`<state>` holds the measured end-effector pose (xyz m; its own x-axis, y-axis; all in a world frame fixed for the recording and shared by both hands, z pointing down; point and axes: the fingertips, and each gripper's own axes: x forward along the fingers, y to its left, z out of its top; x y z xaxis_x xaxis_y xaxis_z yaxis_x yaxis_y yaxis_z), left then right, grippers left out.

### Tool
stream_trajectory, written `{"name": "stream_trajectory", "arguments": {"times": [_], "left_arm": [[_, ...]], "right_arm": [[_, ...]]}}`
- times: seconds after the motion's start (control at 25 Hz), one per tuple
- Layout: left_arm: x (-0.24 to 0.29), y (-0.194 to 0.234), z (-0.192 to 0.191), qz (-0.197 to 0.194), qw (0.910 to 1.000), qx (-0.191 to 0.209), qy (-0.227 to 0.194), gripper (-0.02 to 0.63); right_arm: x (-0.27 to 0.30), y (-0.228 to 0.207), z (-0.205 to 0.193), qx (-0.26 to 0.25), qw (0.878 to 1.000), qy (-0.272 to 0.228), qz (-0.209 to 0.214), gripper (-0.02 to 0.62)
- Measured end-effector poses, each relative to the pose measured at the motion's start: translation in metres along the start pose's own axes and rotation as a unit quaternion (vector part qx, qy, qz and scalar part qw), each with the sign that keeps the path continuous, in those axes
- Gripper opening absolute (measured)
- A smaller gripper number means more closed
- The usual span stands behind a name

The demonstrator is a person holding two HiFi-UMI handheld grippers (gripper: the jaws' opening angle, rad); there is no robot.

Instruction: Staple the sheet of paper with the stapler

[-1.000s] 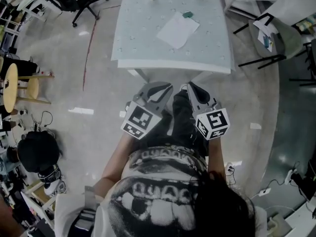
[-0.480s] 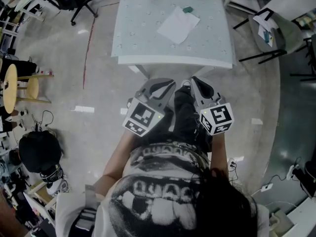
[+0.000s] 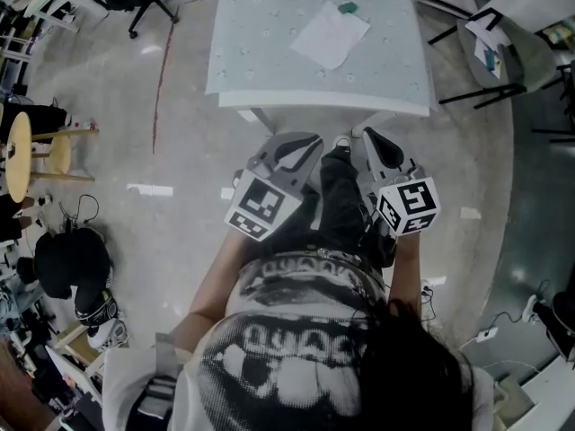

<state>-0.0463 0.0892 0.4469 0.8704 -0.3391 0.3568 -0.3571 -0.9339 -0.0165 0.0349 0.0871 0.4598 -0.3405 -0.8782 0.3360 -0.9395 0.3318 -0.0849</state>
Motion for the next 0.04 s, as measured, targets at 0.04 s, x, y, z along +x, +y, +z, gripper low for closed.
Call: {"name": "stream_trajectory", "arguments": {"times": [0.04], "left_arm": [[-0.0003,0.0009,-0.0006,0.0,1.0,0.0,0.0,0.015]], "right_arm": [[-0.0002,-0.0015,-0.0005,0.0,1.0,0.001,-0.002,-0.003]]}}
